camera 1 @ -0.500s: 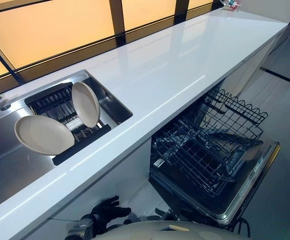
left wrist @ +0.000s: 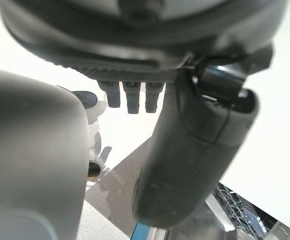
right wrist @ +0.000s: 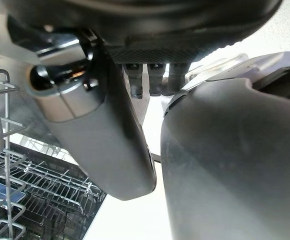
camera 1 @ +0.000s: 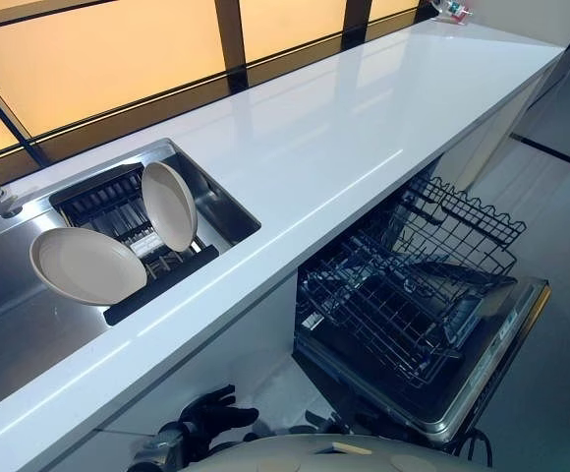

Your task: Pick up plates and place into dishwasher.

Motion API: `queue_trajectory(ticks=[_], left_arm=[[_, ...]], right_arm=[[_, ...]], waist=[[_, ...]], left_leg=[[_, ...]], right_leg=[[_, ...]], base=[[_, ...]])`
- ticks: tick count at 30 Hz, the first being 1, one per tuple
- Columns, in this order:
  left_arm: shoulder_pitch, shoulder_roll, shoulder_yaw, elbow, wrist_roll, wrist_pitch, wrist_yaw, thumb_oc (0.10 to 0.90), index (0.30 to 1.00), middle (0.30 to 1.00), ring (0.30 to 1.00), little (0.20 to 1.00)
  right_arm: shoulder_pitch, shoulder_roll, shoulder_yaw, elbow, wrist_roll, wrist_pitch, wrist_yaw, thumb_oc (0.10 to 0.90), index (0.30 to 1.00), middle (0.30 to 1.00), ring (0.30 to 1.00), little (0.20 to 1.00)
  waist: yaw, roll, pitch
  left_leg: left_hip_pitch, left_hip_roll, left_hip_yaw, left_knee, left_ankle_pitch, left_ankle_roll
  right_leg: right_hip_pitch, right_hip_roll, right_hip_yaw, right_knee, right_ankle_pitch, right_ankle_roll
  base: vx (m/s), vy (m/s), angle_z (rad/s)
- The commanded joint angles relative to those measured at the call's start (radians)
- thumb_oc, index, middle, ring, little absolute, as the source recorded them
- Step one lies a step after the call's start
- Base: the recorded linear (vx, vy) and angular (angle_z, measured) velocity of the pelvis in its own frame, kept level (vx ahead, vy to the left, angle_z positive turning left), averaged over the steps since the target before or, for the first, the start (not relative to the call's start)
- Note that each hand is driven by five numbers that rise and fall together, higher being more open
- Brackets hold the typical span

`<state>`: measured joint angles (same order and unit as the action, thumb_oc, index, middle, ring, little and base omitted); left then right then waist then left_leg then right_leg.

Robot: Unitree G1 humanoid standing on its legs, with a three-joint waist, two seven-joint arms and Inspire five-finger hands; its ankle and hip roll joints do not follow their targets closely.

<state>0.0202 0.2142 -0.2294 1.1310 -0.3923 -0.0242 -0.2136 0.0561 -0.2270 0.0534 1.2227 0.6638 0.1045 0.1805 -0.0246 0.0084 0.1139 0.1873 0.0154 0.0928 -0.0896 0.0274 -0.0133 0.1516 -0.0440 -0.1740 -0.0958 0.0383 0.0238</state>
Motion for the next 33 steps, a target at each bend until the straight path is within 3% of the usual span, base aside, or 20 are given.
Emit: queue_trajectory(ticks=[1, 7, 8, 9, 11, 15, 18, 22, 29, 33], left_arm=[[-0.042, -0.019, 0.008, 0.014, -0.013, -0.039, -0.031, 0.8, 0.9, 0.9, 0.9, 0.9], [-0.043, -0.019, 0.017, 0.016, -0.088, 0.002, -0.134, 0.8, 0.9, 0.9, 0.9, 0.9], [-0.042, -0.024, 0.032, -0.012, -0.178, 0.067, -0.274, 0.8, 0.9, 0.9, 0.9, 0.9], [-0.042, -0.024, 0.032, -0.012, -0.178, 0.068, -0.274, 0.8, 0.9, 0.9, 0.9, 0.9], [-0.042, -0.025, 0.038, -0.113, -0.295, 0.177, -0.453, 0.8, 0.9, 0.9, 0.9, 0.9], [-0.039, -0.015, 0.032, -0.314, -0.401, 0.326, -0.599, 0.8, 0.9, 0.9, 0.9, 0.9], [-0.042, -0.022, 0.026, -0.423, -0.414, 0.359, -0.746, 0.8, 0.9, 0.9, 0.9, 0.9], [-0.052, -0.047, 0.012, -0.55, -0.429, 0.405, -0.862, 0.8, 0.9, 0.9, 0.9, 0.9], [-0.081, -0.064, -0.089, -0.834, -0.542, 0.471, -0.956, 0.8, 0.9, 0.9, 0.9, 0.9], [-0.145, -0.067, -0.16, -1.071, -0.851, 0.54, -0.881, 0.8, 0.9, 0.9, 0.9, 0.9]], right_arm=[[-0.076, 0.029, -0.004, 0.049, -0.012, -0.013, 0.049, 0.8, 0.9, 0.9, 0.9, 0.9], [-0.079, 0.025, -0.007, 0.059, -0.016, -0.015, 0.056, 0.8, 0.9, 0.9, 0.9, 0.9], [-0.081, 0.024, -0.012, 0.056, -0.024, -0.009, 0.054, 0.8, 0.9, 0.9, 0.9, 0.9], [-0.081, 0.024, -0.012, 0.056, -0.024, -0.009, 0.054, 0.8, 0.9, 0.9, 0.9, 0.9], [-0.082, 0.017, -0.02, 0.037, -0.034, 0.007, 0.05, 0.8, 0.9, 0.9, 0.9, 0.9], [-0.076, 0.013, -0.031, 0.003, -0.046, 0.027, 0.04, 0.8, 0.9, 0.9, 0.9, 0.9], [-0.07, 0.02, -0.03, -0.018, -0.056, 0.035, 0.04, 0.8, 0.9, 0.9, 0.9, 0.9], [-0.068, 0.031, -0.024, -0.028, -0.061, 0.038, 0.033, 0.8, 0.9, 0.9, 0.9, 0.9], [-0.068, 0.033, -0.014, -0.018, -0.074, 0.025, 0.044, 0.8, 0.9, 0.9, 0.9, 0.9], [-0.069, 0.032, 0.012, -0.016, -0.062, 0.018, 0.039, 0.8, 0.9, 0.9, 0.9, 0.9]], waist=[[0.008, 0.005, 0.012], [0.007, 0.006, 0.013], [0.007, 0.007, 0.014], [0.007, 0.007, 0.015], [0.007, 0.009, 0.019], [0.011, 0.011, 0.024], [0.011, 0.006, 0.025], [0.011, 0.002, 0.024], [0.003, -0.002, 0.024], [-0.009, -0.006, 0.02]], left_leg=[[-0.007, -0.083, -0.044, 0.002, -0.063, 0.047], [-0.006, -0.082, -0.042, 0.002, -0.064, 0.046], [-0.006, -0.083, -0.043, 0.002, -0.065, 0.046], [-0.006, -0.083, -0.043, 0.002, -0.065, 0.046], [-0.008, -0.082, -0.041, 0.002, -0.068, 0.045], [-0.012, -0.08, -0.04, 0.002, -0.07, 0.046], [-0.015, -0.077, -0.04, 0.002, -0.072, 0.048], [-0.015, -0.076, -0.041, 0.002, -0.077, 0.049], [-0.014, -0.072, -0.038, 0.002, -0.082, 0.051], [-0.012, -0.072, -0.033, 0.002, -0.09, 0.054]], right_leg=[[0.025, 0.07, 0.006, 0.035, -0.067, 0.0], [0.026, 0.07, 0.008, 0.034, -0.066, 0.001], [0.026, 0.07, 0.009, 0.033, -0.065, 0.002], [0.026, 0.07, 0.009, 0.033, -0.065, 0.002], [0.022, 0.069, 0.01, 0.034, -0.062, 0.004], [0.014, 0.069, 0.014, 0.037, -0.056, 0.006], [0.01, 0.07, 0.019, 0.037, -0.051, 0.007], [0.012, 0.07, 0.023, 0.033, -0.049, 0.006], [0.013, 0.071, 0.032, 0.029, -0.044, 0.006], [0.014, 0.07, 0.041, 0.026, -0.043, 0.006]], base=[[0.0, 0.0, 0.0], [0.0, 0.0, 0.0], [0.0, 0.0, 0.0], [0.0, 0.0, 0.0], [0.0, 0.0, 0.0], [0.0, 0.0, 0.0], [0.0, 0.0, 0.0], [0.0, 0.0, 0.0], [0.0, 0.0, 0.0], [0.0, 0.0, 0.0]])
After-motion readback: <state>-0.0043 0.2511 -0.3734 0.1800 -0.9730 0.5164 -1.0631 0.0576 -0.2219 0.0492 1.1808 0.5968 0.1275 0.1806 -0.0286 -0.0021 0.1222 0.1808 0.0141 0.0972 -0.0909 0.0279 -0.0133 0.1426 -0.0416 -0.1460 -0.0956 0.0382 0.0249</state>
